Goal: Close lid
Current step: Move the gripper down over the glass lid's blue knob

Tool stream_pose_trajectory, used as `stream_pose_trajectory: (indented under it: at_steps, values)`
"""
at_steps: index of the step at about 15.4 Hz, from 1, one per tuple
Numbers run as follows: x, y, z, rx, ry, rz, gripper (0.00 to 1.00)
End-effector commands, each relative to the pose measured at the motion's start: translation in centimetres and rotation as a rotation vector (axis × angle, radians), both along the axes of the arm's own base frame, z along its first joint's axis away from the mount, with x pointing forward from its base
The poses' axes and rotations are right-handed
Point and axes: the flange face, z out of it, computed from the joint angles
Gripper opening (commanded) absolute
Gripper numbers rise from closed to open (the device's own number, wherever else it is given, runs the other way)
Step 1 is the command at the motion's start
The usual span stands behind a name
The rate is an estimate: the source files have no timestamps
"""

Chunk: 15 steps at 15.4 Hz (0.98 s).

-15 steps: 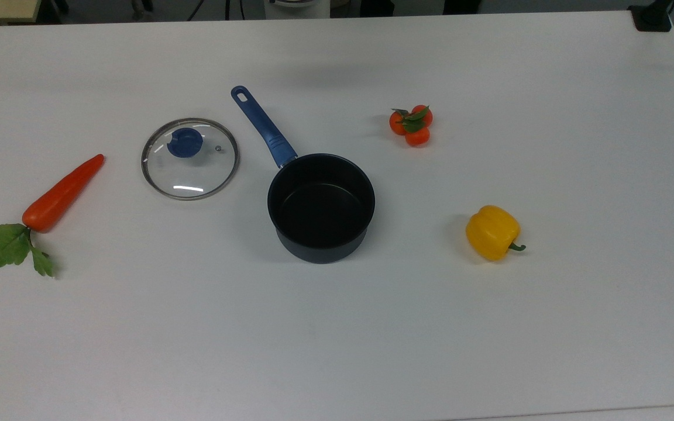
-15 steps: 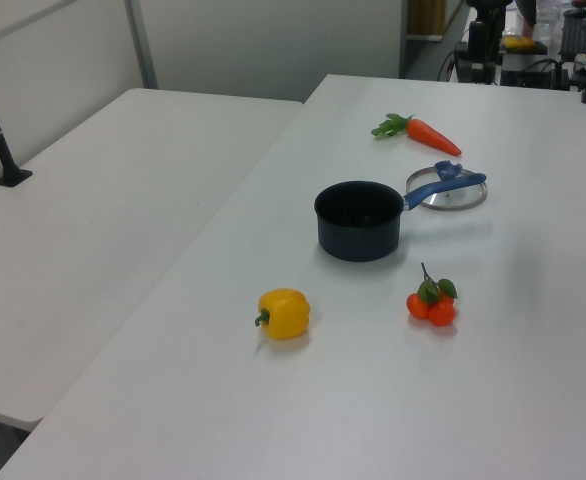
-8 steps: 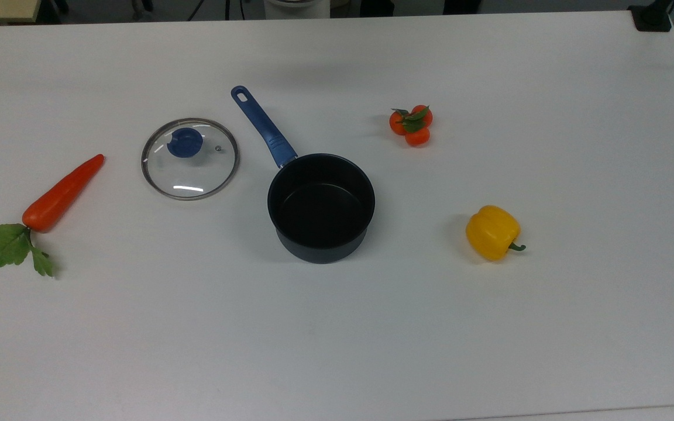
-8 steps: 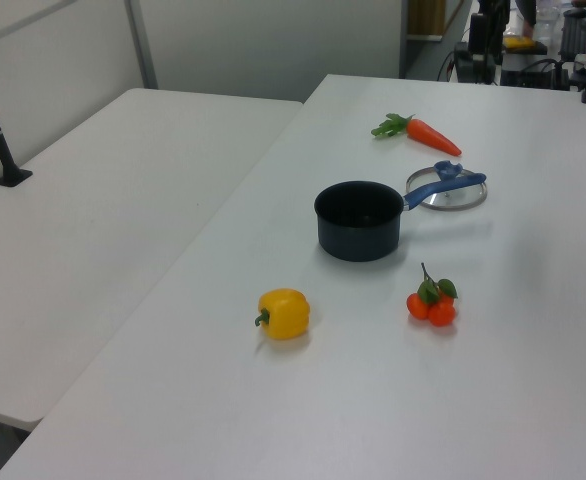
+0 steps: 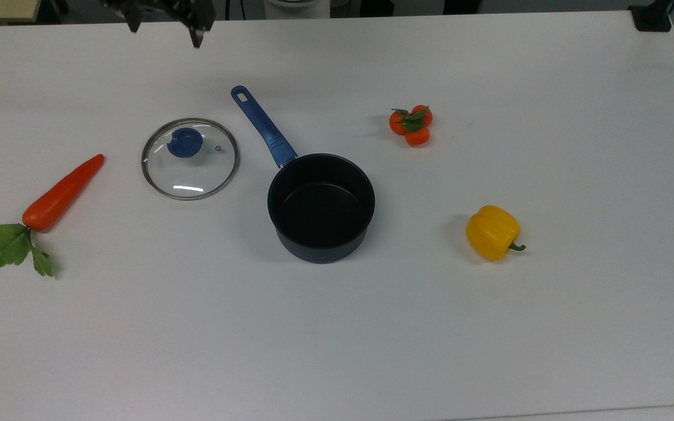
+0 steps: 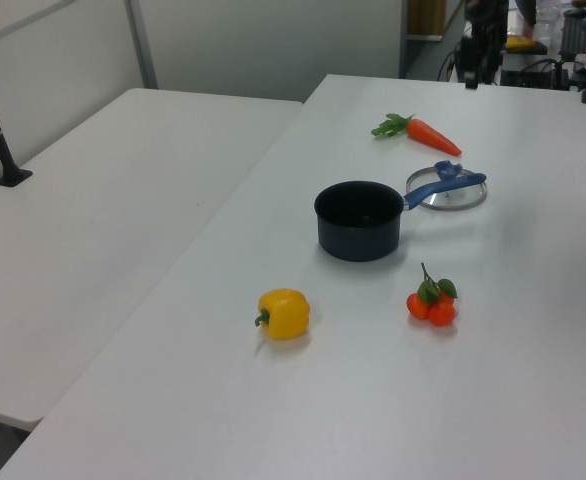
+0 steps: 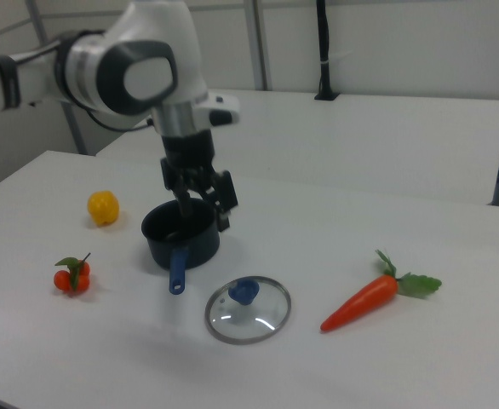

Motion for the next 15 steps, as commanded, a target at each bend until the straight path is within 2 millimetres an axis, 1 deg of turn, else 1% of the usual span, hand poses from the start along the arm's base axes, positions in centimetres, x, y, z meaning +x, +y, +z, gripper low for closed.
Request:
stream_pose_trajectory:
  at_steps: [1,5,6,10,15]
  values:
    - [0.9,-1.5,-5.1,-0.009,0.002,-0.029,1.00]
    - [1.8,-2.0,-10.6,-0.011,-0.014,-0.026,1.00]
    - [2.1,-2.4,-11.6,-0.013,-0.022,-0.029,1.00]
    - [3.1,-3.0,-14.7,-0.014,-0.031,-0.035,1.00]
    - [4.1,-2.4,-18.1,-0.012,-0.034,-0.018,1.00]
